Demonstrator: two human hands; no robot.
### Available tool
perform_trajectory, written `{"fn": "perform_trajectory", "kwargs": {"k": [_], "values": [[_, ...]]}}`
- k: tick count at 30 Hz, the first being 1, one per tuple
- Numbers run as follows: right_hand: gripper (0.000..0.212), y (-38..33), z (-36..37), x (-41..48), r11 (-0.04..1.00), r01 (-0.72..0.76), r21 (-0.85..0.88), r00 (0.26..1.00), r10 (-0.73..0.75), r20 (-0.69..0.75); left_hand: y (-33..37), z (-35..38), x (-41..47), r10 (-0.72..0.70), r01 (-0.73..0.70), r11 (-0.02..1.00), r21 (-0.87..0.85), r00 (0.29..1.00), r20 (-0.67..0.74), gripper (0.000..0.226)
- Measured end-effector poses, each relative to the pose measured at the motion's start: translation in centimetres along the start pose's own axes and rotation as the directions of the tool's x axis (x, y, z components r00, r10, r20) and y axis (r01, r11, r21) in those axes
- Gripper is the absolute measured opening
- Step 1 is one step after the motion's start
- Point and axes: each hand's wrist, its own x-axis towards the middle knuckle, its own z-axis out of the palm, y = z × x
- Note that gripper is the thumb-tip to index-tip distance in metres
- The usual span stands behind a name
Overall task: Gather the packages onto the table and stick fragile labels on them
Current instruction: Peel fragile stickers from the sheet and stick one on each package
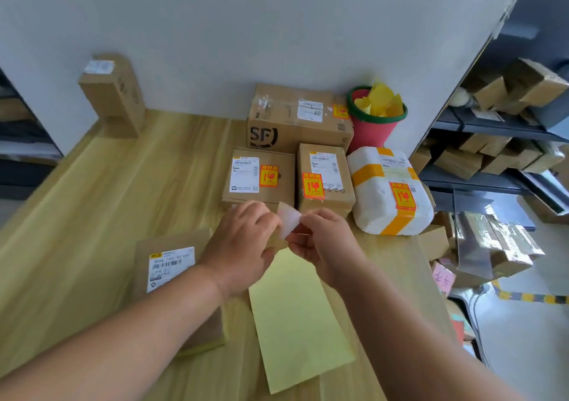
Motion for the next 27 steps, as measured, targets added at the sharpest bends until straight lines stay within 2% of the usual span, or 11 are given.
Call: {"fn": "perform_trajectory", "kwargs": {"k": [3, 7, 9, 11, 13, 14, 16, 17, 18, 20, 27], "values": [[0.011, 0.1, 2.8, -0.1, 0.997, -0.031, 0.068, 0.999, 0.028, 0.043, -2.0, -1.3, -0.6, 0.046, -0.044, 0.999, 0.024, 0.994, -0.102, 0.011], [0.009, 0.3, 5.8, -0.2, 0.984, -0.095, 0.153, 0.993, 0.083, 0.085, -4.7, -2.7, -1.6, 0.014, -0.016, 1.0, -0.013, 0.989, -0.148, 0.018], [0.007, 0.5, 7.0, -0.2, 0.966, -0.164, 0.201, 0.982, 0.142, 0.121, -5.9, -3.3, -2.0, -0.061, 0.049, 0.997, -0.067, 0.981, -0.185, 0.01], [0.008, 0.6, 7.8, -0.3, 0.94, -0.23, 0.253, 0.968, 0.194, 0.159, -7.0, -4.0, -2.3, -0.22, 0.187, 0.967, -0.174, 0.955, -0.201, 0.007], [0.012, 0.8, 8.5, -0.3, 0.922, -0.23, 0.31, 0.971, 0.195, 0.142, -8.0, -4.9, -2.4, -0.455, 0.386, 0.847, -0.365, 0.882, -0.125, 0.01], [0.012, 1.0, 8.7, -0.3, 0.941, -0.182, 0.284, 0.982, 0.162, 0.092, -8.6, -5.3, -2.4, -0.563, 0.478, 0.727, -0.492, 0.826, -0.03, 0.012], [0.007, 1.6, 9.4, -0.3, 0.999, -0.017, 0.029, 0.999, 0.018, -0.036, -9.8, -6.1, -2.6, -0.651, 0.595, 0.421, -0.685, 0.724, 0.229, 0.016], [0.006, 1.8, 9.9, -0.4, 0.99, 0.062, -0.129, 0.996, -0.071, -0.061, -10.4, -6.5, -2.8, -0.645, 0.628, 0.299, -0.719, 0.688, 0.333, 0.016], [0.005, 2.0, 10.4, -0.5, 0.961, 0.128, -0.247, 0.988, -0.146, -0.056, -10.9, -6.8, -3.0, -0.632, 0.654, 0.221, -0.724, 0.661, 0.404, 0.015], [0.006, 2.2, 11.7, -0.6, 0.92, 0.196, -0.339, 0.976, -0.215, -0.019, -11.5, -7.3, -3.4, -0.607, 0.688, 0.161, -0.708, 0.635, 0.478, 0.014], [0.012, 3.0, 13.8, -0.6, 0.897, 0.211, -0.388, 0.977, -0.203, 0.061, -12.7, -8.2, -4.1, -0.535, 0.723, 0.162, -0.671, 0.636, 0.556, 0.008]]}}
